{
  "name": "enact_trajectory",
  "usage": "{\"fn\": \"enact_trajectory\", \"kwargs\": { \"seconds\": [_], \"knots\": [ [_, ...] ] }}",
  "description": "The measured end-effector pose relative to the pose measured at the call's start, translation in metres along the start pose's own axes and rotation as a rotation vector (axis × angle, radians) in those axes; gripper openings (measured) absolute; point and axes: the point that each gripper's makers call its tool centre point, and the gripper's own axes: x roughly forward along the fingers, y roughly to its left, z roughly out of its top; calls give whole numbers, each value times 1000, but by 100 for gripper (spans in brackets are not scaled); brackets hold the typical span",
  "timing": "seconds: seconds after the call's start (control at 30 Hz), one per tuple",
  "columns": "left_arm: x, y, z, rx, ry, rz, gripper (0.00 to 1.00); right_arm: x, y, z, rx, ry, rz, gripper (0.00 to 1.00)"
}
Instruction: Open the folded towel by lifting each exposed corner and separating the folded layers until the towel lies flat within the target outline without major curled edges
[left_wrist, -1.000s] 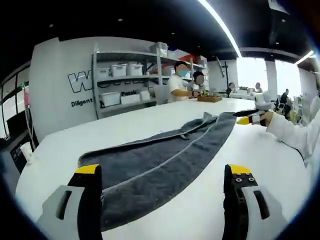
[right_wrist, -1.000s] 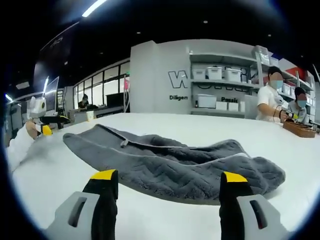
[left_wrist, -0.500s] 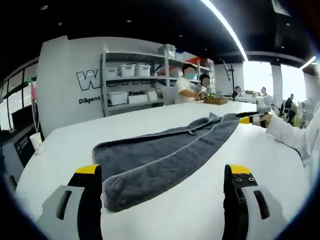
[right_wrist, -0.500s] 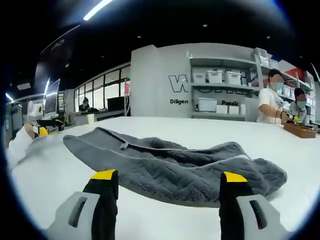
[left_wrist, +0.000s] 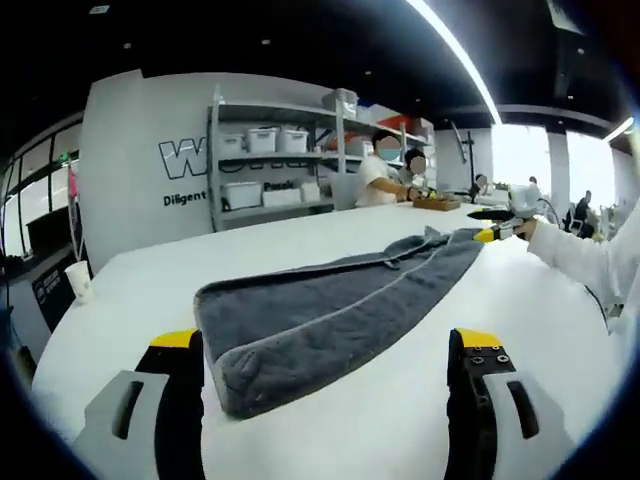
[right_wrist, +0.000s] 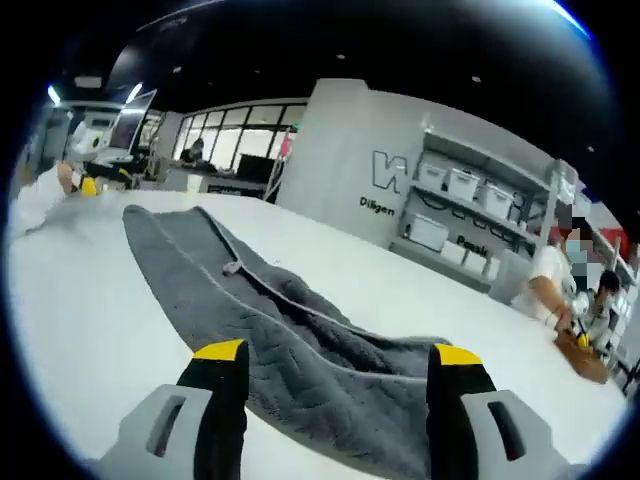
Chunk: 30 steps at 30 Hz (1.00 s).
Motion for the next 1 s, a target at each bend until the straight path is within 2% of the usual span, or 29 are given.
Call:
{"fn": "enact_trajectory", "kwargs": {
  "seconds": [0.17,0.3,0.43,0.53,0.6,0.7,0.8,0.9,1.0],
  "knots": [
    [1,2,-3,-1,12,2,100,18,-14,5,-132,61,54,70],
    [2,5,-4,-6,15,7,100,33,-32,-3,-224,133,53,69],
    [1,7,-6,-3,21,16,100,47,-57,-14,-238,178,27,62],
    [1,9,-6,-7,19,20,100,57,-72,-20,-229,200,1,60],
    [1,9,-6,-7,21,23,100,62,-82,-28,-267,238,-23,59],
    [1,10,-7,-10,21,26,100,71,-85,-35,-264,255,-29,58],
    [2,10,-8,-18,20,23,100,77,-91,-46,-290,294,-49,52],
    [2,9,-10,-19,26,24,100,84,-90,-53,-288,307,-42,52],
    [2,9,-10,-19,27,25,100,87,-85,-53,-306,308,-36,50]
  ]
}}
